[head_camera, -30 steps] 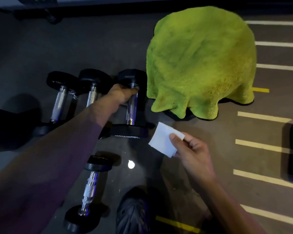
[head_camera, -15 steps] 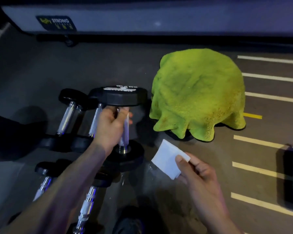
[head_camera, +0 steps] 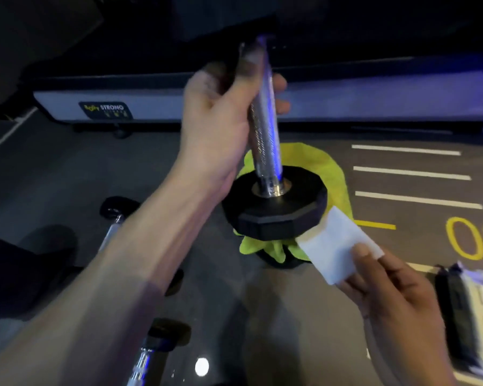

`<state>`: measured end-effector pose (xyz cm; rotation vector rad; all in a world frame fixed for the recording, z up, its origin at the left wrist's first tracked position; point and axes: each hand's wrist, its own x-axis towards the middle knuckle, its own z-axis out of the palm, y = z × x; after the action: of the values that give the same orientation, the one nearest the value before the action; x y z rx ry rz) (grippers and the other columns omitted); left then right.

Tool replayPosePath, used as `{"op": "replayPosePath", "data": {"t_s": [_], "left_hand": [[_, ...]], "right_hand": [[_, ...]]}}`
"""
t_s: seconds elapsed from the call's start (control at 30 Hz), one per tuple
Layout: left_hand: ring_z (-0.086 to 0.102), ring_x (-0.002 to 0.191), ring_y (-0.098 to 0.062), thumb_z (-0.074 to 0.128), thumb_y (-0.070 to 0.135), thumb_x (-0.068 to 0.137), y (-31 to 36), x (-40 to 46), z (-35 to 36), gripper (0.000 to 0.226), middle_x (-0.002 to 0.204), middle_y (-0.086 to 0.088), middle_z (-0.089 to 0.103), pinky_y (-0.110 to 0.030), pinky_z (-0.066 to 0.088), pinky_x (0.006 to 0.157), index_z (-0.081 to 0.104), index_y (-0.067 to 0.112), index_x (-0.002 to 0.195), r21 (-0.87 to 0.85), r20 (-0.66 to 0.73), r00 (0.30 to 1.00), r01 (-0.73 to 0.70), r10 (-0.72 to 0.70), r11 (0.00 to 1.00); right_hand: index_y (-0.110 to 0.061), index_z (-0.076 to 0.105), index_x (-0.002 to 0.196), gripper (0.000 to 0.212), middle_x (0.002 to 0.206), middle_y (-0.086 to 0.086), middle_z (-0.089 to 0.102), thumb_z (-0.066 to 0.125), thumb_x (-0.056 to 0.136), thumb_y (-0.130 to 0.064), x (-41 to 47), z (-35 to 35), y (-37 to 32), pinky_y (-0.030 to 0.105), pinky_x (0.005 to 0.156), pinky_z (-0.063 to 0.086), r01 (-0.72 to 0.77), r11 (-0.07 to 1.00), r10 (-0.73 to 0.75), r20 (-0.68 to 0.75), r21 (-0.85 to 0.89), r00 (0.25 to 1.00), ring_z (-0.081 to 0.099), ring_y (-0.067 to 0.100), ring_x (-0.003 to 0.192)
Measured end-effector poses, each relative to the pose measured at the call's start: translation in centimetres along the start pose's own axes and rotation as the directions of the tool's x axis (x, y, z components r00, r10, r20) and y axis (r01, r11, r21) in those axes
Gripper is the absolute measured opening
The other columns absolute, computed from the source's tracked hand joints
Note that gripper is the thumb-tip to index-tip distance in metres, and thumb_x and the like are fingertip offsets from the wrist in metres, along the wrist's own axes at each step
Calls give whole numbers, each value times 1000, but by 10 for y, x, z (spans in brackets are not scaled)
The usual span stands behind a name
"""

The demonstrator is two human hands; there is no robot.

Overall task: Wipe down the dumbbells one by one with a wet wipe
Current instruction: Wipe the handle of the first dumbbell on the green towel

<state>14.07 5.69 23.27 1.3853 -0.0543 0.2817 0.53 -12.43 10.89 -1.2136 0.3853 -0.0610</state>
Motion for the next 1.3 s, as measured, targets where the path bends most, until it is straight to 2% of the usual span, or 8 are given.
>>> {"op": "replayPosePath", "data": {"t_s": [0.13, 0.3, 0.43, 0.6, 0.73, 0.9, 1.1, 1.3], "left_hand": [[76, 74, -22, 57, 21, 106, -17, 1, 19, 16, 81, -1, 77, -36, 61, 72, 64, 7, 102, 30, 36, 999, 24, -26, 999], [79, 84, -31, 61, 16, 103, -13, 1, 18, 8, 96, -11, 80, -38, 63, 78, 62, 10, 108, 32, 59, 997, 44, -46, 999], [79, 95, -31, 65, 14, 100, -4, 6, 10, 8, 107, -17, 79, -33, 63, 79, 67, 12, 107, 62, 96, 990, 102, -108, 993], [76, 103, -31, 82, 14, 87, 1, 11, 8, 43, 113, -16, 76, -35, 63, 79, 63, 6, 125, 112, 24, 993, 113, -117, 987], [61, 120, 1, 98, 14, 64, 17, 20, -2, 124, 133, 0, 56, -19, 52, 101, 22, 27, 161, 393, -64, 979, -154, 194, 906], [57, 115, -17, 88, 14, 76, 35, 30, -4, 52, 123, 7, 57, -36, 49, 102, 65, 26, 120, 704, 246, 889, -438, 386, 559], [58, 113, -19, 63, 68, 84, 50, 51, -16, 56, 115, 13, 59, -41, 48, 101, 62, 34, 128, 725, 376, 918, -377, 128, 577], [55, 125, -18, 40, 63, 97, 58, 50, -21, 56, 132, 9, 62, -43, 44, 110, 60, 31, 138, 721, 405, 914, -344, 37, 602]], "right_hand": [[-21, 83, 97, 27, 100, 6, 80, 73, 76, -37, -1, -22, -4, 25, 67, 61, 44, 999, -44, -112, -2, 993, 76, 18, 94], [-31, 82, 100, 75, 96, 1, 81, 83, 44, -81, 4, -27, -23, 35, 76, 63, 133, 986, -151, -181, -104, 972, 74, 23, 98], [-38, 80, 100, 32, 91, -5, 80, 72, 77, -59, 9, -7, -54, 42, 87, 61, 262, 941, -286, -91, -214, 954, 71, 11, 88], [-21, 75, 95, 18, 74, 2, 71, 59, 103, -24, 25, 27, -84, 31, 67, 52, 375, 856, -393, 22, -356, 919, 58, 8, 71], [-14, 64, 104, 25, 77, 21, 65, 53, 98, -36, 39, 35, -95, 37, 58, 44, 430, 778, -445, 83, -459, 892, 51, 12, 67], [-37, 72, 88, 21, 82, -1, 76, 56, 101, -33, 40, 36, -106, 30, 66, 53, 382, 723, -393, 112, -575, 913, 65, 11, 70], [-23, 70, 98, 23, 77, 2, 71, 51, 100, -35, 58, 63, -118, 43, 71, 53, 489, 418, -322, 379, -765, 868, 66, 25, 76], [-27, 71, 100, 41, 85, 10, 69, 38, 92, -50, 43, 79, -123, 40, 68, 45, 552, 202, -130, 536, -809, 834, 59, 33, 82]]}}
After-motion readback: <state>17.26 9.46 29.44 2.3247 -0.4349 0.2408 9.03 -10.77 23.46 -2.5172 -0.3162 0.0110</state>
